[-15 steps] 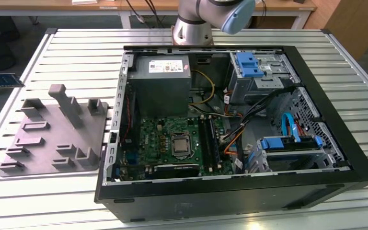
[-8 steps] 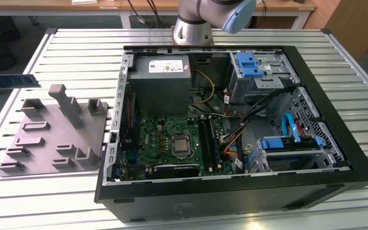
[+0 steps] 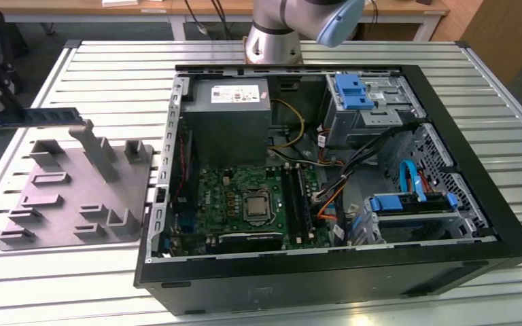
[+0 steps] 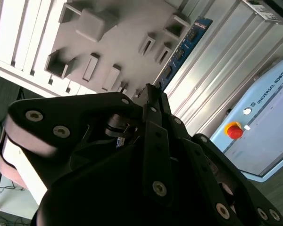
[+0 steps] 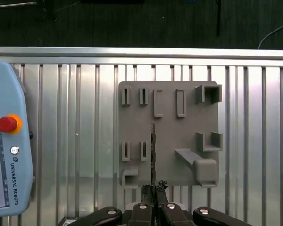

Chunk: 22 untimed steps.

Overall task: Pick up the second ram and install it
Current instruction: 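Pick up the second ram and move it above second insertion slot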

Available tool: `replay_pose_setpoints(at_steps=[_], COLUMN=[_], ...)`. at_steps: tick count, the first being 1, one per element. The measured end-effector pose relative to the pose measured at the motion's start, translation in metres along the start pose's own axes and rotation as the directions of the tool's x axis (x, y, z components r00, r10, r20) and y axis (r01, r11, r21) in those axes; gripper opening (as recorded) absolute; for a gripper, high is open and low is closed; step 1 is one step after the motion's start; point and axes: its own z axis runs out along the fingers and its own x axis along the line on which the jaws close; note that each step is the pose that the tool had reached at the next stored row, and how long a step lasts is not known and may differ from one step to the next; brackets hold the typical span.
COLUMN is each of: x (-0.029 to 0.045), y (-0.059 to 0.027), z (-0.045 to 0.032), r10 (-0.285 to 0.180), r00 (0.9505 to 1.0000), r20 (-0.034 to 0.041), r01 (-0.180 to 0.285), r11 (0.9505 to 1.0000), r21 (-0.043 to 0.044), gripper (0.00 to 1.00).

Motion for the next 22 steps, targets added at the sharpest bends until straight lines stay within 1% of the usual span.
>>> replay_pose_setpoints(at_steps=[8,9,22], x=[0.0000,-0.0001,-0.0005], y=[-0.0173,-0.0234,-0.0560], z=[0.0020,0.0029,0.0071], r10=[0.000,0.000,0.000], r00=[1.0000,1.0000,1.0000], r20=[0.0001,0.0000,0.0001], r01=[0.000,0.000,0.000], r11=[1.0000,1.0000,1.0000], r21=[-0.0001,-0.0002,-0.0010], gripper=[0.14,0.14,0.14])
